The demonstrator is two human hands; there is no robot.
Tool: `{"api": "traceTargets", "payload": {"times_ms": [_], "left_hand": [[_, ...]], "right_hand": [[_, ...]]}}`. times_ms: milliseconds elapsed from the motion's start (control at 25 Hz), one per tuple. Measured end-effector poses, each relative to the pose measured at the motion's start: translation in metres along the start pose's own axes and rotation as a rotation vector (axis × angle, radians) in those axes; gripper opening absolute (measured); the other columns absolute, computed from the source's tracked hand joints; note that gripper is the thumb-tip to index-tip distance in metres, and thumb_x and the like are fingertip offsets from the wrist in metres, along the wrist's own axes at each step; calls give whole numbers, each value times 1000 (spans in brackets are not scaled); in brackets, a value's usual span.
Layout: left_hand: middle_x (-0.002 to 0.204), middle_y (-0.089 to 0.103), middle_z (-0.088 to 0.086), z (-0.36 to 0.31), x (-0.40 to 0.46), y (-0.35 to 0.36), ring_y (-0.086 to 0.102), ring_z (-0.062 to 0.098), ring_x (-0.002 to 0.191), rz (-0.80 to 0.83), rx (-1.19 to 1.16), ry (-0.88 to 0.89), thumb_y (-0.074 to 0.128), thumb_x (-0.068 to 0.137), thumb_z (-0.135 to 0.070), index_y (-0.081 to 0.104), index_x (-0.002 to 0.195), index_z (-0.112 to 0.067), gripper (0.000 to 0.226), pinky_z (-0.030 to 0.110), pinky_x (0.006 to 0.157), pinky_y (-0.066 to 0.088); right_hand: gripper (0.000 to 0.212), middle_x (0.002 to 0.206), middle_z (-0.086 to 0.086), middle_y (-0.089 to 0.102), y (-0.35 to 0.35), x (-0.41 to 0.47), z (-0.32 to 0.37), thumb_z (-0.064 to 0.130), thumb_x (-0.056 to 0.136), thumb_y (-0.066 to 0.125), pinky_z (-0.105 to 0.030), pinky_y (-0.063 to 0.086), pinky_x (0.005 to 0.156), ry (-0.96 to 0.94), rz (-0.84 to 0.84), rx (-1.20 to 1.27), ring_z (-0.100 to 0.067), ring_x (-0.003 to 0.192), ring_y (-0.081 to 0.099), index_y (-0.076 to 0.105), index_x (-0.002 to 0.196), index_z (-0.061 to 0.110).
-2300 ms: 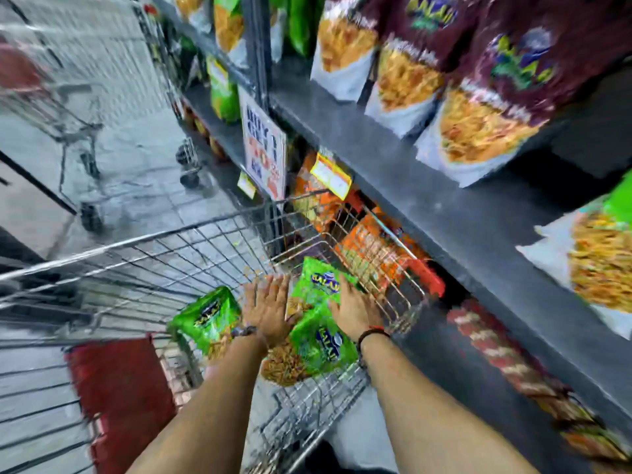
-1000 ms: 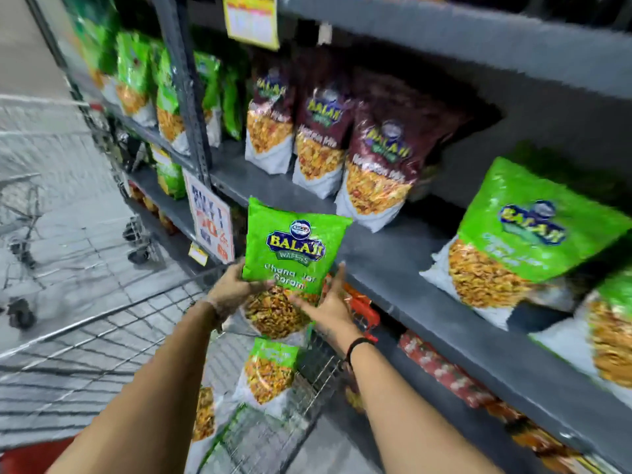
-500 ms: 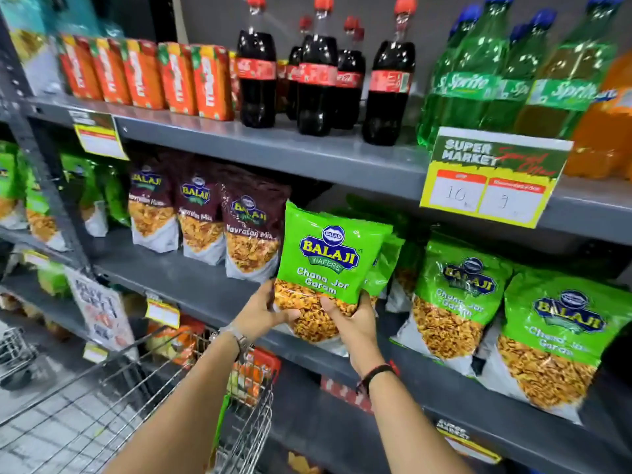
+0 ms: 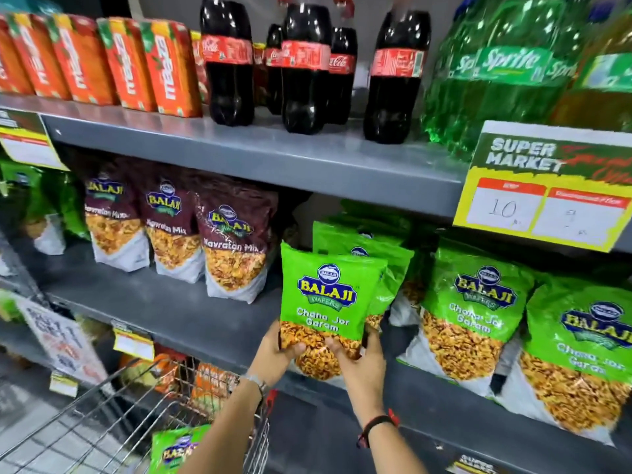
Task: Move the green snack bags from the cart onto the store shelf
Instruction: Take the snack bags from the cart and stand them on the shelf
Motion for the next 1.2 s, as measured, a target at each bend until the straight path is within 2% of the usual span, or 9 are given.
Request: {"api": "traceTargets", "payload": {"times_ms": [240,400,480,560,640,840,960,1080,1200], "left_hand": [[92,58,-7,5,3,-9,55,14,91,-43,10,-16,61,76,7,44,106,-16,42,15,70,44],[107,56,8,0,-2,-13,53,24,105,-59,20,5,62,77,5,40,118,-5,48,27,82,47],[117,53,10,-1,-14,-23,49,21,112,-97,57,27,64,77,1,37,125,-3,55,36,95,43],[118,54,8,8,-37,-51,49,17,110,-216,111,13,66,76,-3,42,124,-5,54,35,94,43],[114,58,11,25,-68,-90,53,19,107,-361,149,-34,68,74,-3,50,118,-6,48,25,90,44],[117,62,19,99,-141,-183,57,26,106,-564,121,-255,65,76,-4,55,111,-6,37,43,97,45],[117,61,19,153,-163,-225,56,26,109,-600,199,-408,68,75,-10,54,113,-6,41,30,88,40],[126,56,17,230,-169,-255,50,30,118,-549,284,-643,70,74,-17,49,121,-10,53,37,97,39],[137,43,18,297,-180,-250,38,33,128,-393,324,-828,71,73,-18,35,132,-11,69,38,105,32]], "right_hand": [[59,103,3,55,10,-3,4,22,64,81,-25,41,85,-24,-51,-9,-17,100,55,53,115,10],[66,114,-8,54,10,-14,5,31,67,77,-30,41,86,0,-97,-35,-25,110,52,45,120,10],[70,119,-18,46,-2,-29,13,50,72,64,-35,38,89,-28,-234,-112,-29,110,44,42,120,3],[71,112,-25,45,-4,-53,31,60,79,43,-36,32,91,-162,-328,-116,-24,103,39,46,112,-2],[53,106,-25,47,21,-78,40,47,84,42,-36,32,91,-251,-227,-68,-17,99,39,49,105,-2],[23,98,-8,49,142,-127,14,23,89,43,-39,41,89,-211,207,-107,-30,96,50,53,101,5],[21,109,-21,54,211,-141,-33,7,89,47,-40,38,91,-43,352,-191,-36,103,51,51,108,-1],[38,127,-24,49,276,-160,-121,4,87,52,-35,32,96,276,488,-405,-35,118,46,42,123,-2],[52,137,-24,44,291,-195,-214,6,84,58,-38,33,105,594,619,-529,-34,125,43,37,130,-4]]}}
Point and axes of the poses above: each hand's wrist, its own x-axis towards the middle knuckle, its own y-axis out of the palm, z = x × y, the point moved 9 cm from there along x, towards the middle knuckle
